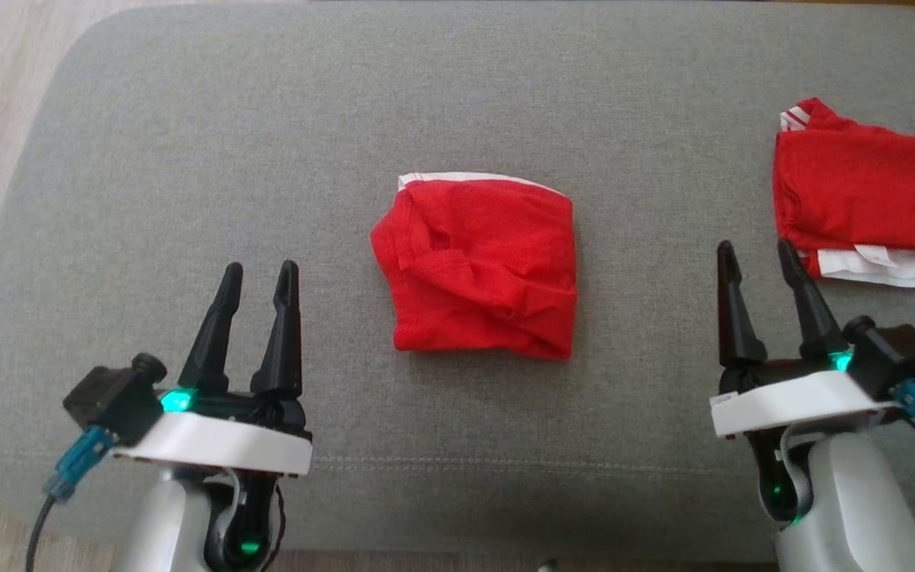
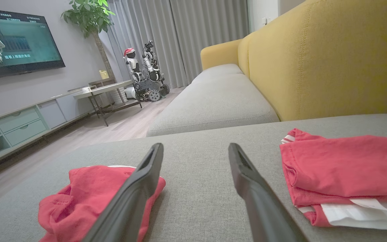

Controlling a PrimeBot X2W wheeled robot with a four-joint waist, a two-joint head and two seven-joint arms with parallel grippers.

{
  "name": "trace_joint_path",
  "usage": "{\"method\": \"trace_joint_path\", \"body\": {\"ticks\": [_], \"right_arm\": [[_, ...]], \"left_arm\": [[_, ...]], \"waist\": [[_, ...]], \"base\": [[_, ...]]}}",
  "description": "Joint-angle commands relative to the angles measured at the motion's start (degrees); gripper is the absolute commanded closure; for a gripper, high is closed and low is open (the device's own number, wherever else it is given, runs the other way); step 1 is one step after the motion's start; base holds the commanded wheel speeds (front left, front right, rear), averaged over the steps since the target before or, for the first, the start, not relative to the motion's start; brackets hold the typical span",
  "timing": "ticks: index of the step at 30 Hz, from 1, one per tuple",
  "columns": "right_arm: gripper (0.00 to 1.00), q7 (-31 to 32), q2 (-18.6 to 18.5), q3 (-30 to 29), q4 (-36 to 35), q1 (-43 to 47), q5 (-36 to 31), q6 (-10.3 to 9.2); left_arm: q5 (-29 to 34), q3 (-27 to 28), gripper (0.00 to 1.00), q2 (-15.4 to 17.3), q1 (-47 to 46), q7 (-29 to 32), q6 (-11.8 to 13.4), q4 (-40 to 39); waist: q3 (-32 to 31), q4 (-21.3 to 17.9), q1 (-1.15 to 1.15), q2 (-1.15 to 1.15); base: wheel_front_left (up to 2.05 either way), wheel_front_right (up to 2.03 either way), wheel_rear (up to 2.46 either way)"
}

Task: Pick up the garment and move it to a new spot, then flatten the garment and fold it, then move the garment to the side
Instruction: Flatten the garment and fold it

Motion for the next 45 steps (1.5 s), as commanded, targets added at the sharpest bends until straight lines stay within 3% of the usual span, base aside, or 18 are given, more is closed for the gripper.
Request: {"method": "trace_joint_path", "body": {"ticks": [1, 6, 7, 8, 16, 25, 36, 45], "right_arm": [[0.00, -0.8, 0.5, 0.9, -2.3, -0.8, 0.1, 0.36], [0.00, 0.0, 0.5, 0.8, -2.9, -1.5, 0.3, 0.36], [0.35, 0.6, 0.5, 1.9, -3.2, -2.4, -0.2, 0.36], [1.00, 0.9, 0.5, 2.9, -3.3, -2.9, -0.6, 0.36], [1.00, 3.8, 0.5, 11.7, 0.5, -7.5, -1.9, 0.36], [1.00, 6.7, -0.2, 18.5, 13.5, -14.0, 1.3, 0.36], [1.00, 6.9, -0.3, 26.2, 23.4, -19.4, 5.1, 0.36], [1.00, 6.5, 0.1, 34.6, 26.5, -22.3, 10.5, 0.36]], "left_arm": [[0.4, 1.5, 0.00, 0.4, -1.3, -0.7, -0.4, -2.3], [0.3, 1.1, 0.00, 0.4, -2.1, -0.7, -0.4, -2.6], [0.2, 1.1, 0.00, 0.4, -2.5, -0.7, -0.4, -2.6], [0.1, 0.9, 0.00, 0.4, -2.6, -0.7, -0.4, -2.5], [-0.6, -0.4, 0.00, 0.4, -3.6, -0.7, -0.4, -2.0], [-1.2, -0.9, 0.00, 0.4, -4.2, -0.7, -0.4, -1.6], [-1.7, -1.1, 0.00, 0.4, -4.9, -0.7, -0.4, -1.5], [-2.2, -1.4, 0.00, 0.4, -5.6, -0.7, -0.4, -1.7]], "waist": [[0.2, 0.1, 0.00, 0.00], [1.2, 1.0, 0.00, 0.00], [1.9, 1.7, 0.00, 0.00], [2.2, 2.2, 0.00, 0.00], [4.5, 5.8, 0.00, 0.00], [6.2, 10.3, 0.00, 0.00], [6.8, 11.0, 0.00, 0.00], [7.0, 10.7, 0.00, 0.00]], "base": [[0.00, 0.00, 0.00], [0.00, 0.00, 0.00], [0.00, 0.00, 0.00], [0.00, 0.00, 0.00], [0.00, 0.00, 0.00], [0.00, 0.00, 0.00], [0.00, 0.00, 0.00], [0.00, 0.00, 0.00]]}}
